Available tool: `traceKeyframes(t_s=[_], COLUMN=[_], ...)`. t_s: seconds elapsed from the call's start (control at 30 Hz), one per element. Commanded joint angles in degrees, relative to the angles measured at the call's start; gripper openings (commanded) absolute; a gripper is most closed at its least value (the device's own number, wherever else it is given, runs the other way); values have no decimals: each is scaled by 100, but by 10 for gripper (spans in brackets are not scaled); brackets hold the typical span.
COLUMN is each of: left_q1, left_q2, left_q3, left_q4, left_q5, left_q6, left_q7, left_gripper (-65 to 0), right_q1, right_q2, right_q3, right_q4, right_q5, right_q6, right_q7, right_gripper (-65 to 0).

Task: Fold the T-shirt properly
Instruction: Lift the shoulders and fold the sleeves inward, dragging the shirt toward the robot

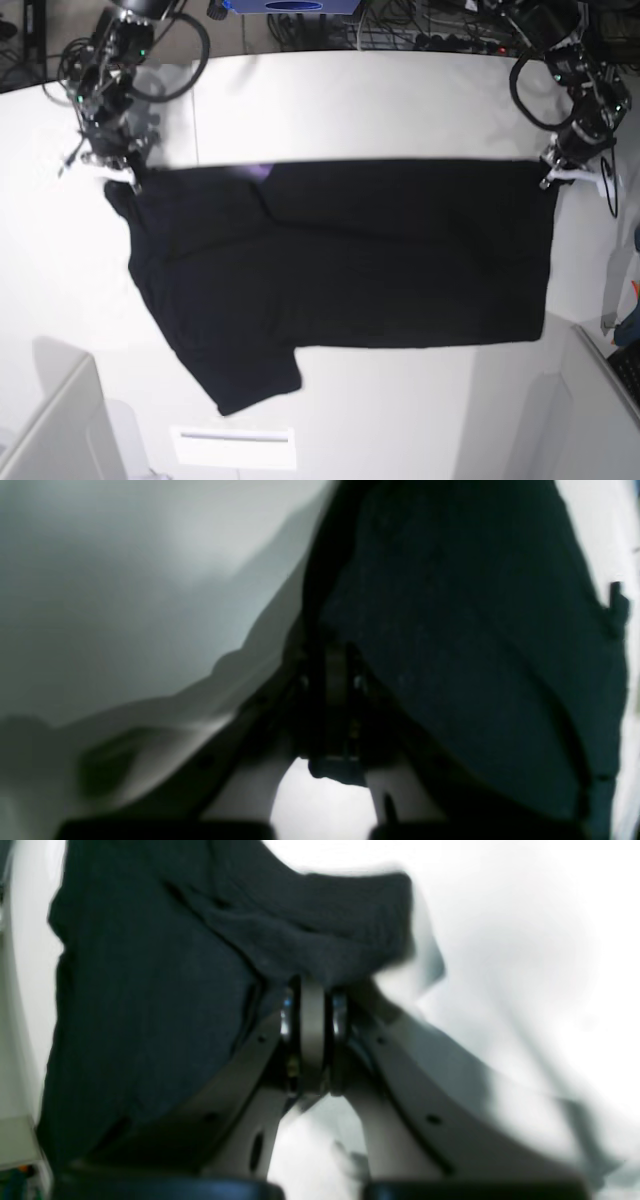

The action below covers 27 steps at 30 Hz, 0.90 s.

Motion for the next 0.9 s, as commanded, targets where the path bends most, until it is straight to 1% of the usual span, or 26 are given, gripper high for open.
traceKeyframes(t_s=[0.0,0.1,0.17,0.23,0.37,0.43,0.6,0.87], left_q1=[124,651,950,1223,1495,1522,1662,1777], left_q2=[-196,-223,-240,-311,-337,-337,-346,-328], left_q3=[-41,-41,-67,-58,-85,-94,-67,-102], left_q4=[218,455,605,763,877,877,965,1000], left_q5=[-50,-50,-50,-50,-50,-41,-50,-24], left_q6=[-37,-37,-46,-46,-46,-46,-46,-37], left_q7=[-142,-142,-151,-151,-151,-151,-151,-151], left_gripper=[-650,-650,-650,-650,-650,-650,-650,-650], right_q1=[-121,-649,-956,-1290,-1827,-1941,-2143,-2143], right_q2=[19,-25,-139,-254,-263,-263,-263,-263], right_q3=[17,35,53,61,26,53,61,53], right_q4=[307,764,958,1116,1309,1318,1371,1423], right_q5=[44,44,70,290,809,914,958,932], right_q6=[56,56,65,65,65,65,65,65], right_q7=[130,-362,-538,-538,-547,-556,-538,-547], right_gripper=[-650,-650,-650,-650,-650,-650,-650,-650])
